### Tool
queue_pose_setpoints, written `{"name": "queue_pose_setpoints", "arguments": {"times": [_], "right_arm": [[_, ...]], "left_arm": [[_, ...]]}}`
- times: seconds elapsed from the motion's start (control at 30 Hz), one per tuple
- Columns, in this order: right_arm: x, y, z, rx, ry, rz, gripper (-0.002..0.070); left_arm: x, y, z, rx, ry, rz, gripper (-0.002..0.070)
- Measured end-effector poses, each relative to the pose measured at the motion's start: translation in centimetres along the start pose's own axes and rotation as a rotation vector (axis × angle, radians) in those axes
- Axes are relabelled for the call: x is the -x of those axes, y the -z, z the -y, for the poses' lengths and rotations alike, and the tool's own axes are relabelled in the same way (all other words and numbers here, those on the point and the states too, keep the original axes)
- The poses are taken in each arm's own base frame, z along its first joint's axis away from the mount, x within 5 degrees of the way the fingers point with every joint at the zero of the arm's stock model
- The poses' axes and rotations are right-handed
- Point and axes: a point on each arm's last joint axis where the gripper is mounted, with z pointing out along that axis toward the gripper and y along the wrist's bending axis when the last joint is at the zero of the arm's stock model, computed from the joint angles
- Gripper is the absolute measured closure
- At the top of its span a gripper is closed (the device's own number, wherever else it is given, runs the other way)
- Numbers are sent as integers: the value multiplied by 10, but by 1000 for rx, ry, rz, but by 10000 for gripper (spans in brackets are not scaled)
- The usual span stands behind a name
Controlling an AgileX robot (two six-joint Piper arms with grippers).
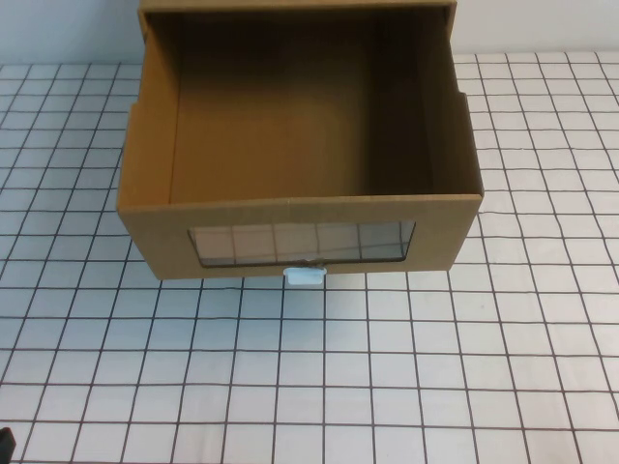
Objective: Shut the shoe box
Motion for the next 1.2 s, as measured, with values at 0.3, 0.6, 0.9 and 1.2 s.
{"name": "queue_pose_setpoints", "arguments": {"times": [0.3,0.6,0.9,1.2], "right_arm": [[0,0,0,-2,6,0,690],[8,0,1,-9,8,93,690],[38,8,3,-32,9,426,689],[65,28,4,-57,9,801,690]], "left_arm": [[1,0,0,5,-14,16,680],[9,0,0,0,-18,104,680],[38,8,2,-23,-19,437,680],[71,34,5,-56,-19,902,680]]}}
